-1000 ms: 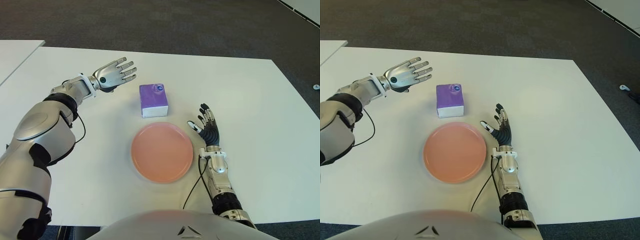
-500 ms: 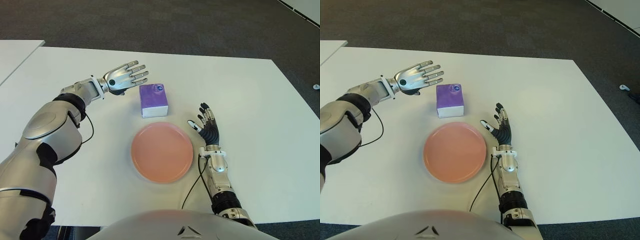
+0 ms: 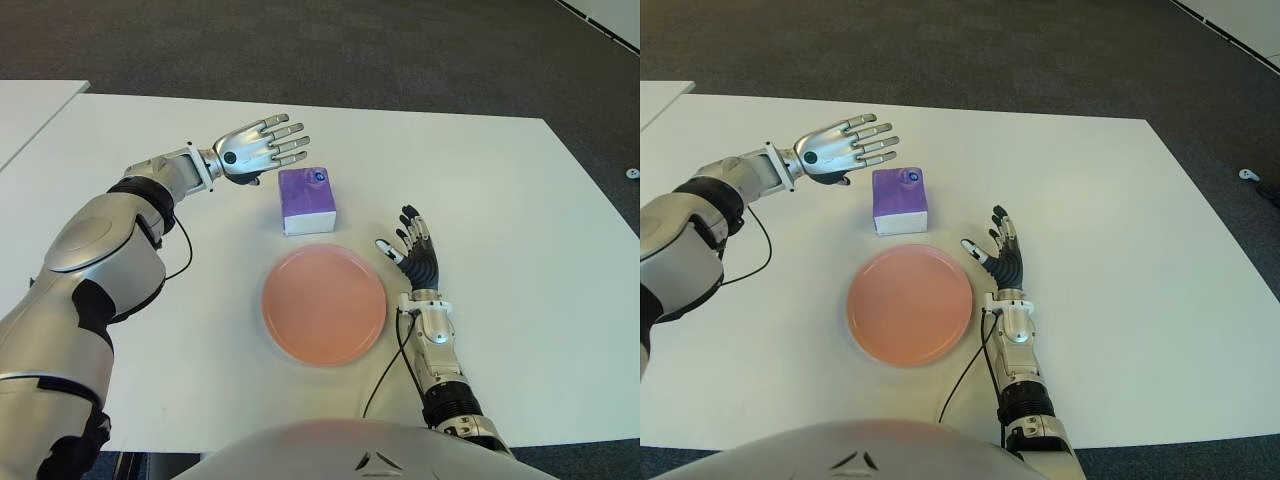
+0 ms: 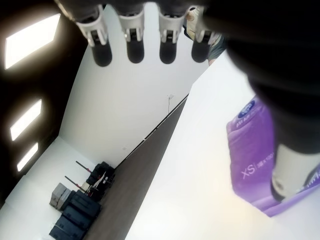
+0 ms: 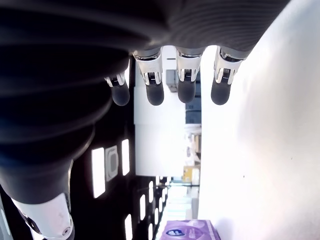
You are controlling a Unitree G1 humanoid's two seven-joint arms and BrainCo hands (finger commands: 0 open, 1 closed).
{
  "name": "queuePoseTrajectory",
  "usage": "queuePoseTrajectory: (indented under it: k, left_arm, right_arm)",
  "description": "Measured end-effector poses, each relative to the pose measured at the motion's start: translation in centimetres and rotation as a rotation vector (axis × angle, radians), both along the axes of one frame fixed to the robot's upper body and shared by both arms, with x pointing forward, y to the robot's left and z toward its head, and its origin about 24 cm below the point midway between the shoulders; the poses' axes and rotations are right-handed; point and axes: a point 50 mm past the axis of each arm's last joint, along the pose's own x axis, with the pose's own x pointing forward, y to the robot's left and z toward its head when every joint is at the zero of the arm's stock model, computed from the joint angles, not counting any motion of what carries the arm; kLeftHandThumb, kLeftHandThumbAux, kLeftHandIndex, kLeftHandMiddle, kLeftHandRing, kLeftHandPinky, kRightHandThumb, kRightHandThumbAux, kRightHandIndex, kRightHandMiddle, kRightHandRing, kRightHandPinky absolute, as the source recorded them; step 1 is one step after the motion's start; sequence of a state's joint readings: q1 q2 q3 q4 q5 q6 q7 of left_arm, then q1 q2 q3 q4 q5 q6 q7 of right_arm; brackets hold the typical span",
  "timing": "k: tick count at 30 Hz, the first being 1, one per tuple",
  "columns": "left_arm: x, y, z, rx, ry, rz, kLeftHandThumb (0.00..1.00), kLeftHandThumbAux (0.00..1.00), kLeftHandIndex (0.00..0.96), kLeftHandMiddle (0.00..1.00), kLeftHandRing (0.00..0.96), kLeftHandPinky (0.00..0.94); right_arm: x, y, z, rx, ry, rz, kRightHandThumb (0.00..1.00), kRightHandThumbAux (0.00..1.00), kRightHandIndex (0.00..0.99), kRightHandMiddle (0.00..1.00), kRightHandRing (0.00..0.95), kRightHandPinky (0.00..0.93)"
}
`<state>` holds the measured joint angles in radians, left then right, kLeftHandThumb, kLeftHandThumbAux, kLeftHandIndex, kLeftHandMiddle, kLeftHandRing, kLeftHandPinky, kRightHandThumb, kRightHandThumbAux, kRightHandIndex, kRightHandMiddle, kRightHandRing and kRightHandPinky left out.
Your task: Put the tissue paper into the plate.
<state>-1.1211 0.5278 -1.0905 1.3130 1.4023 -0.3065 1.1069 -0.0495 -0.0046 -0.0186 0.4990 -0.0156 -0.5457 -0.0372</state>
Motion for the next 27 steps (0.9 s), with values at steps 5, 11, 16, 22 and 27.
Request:
queuePoseTrajectory:
  k: [5, 11, 16, 22, 27]
  left_arm:
    - [-0.1, -0.4, -0.3, -0.012, 0.034, -0.018, 0.143, 0.646, 0.0, 0.0, 0.0, 0.0]
    - [-0.3, -1.5, -0.9, -0.031, 0.078, -0.047, 0.123, 0.64, 0.0, 0.0, 0.0, 0.0]
    - [-0.5, -2.2, -1.4, -0.024, 0.093, -0.069, 0.118, 0.628, 0.0, 0.0, 0.0, 0.0]
    - [-0.5, -2.5, -1.6, -0.018, 0.1, -0.08, 0.115, 0.614, 0.0, 0.0, 0.0, 0.0]
    - [-0.6, -2.6, -1.7, -0.016, 0.103, -0.083, 0.108, 0.606, 0.0, 0.0, 0.0, 0.0]
  right_arm:
    - [0.0, 0.0, 0.0, 0.001, -0.001, -0.001, 0.066, 0.717, 0.0, 0.0, 0.0, 0.0]
    - [0.0, 0.0, 0.0, 0.003, -0.003, 0.003, 0.068, 0.719, 0.0, 0.0, 0.0, 0.0]
    - [0.1, 0.0, 0.0, 0.005, -0.004, 0.007, 0.066, 0.724, 0.0, 0.0, 0.0, 0.0]
    - [0.1, 0.0, 0.0, 0.009, -0.005, 0.006, 0.072, 0.732, 0.0, 0.0, 0.0, 0.0]
    - [0.1, 0.0, 0.0, 0.01, -0.004, 0.004, 0.08, 0.73, 0.0, 0.0, 0.0, 0.0]
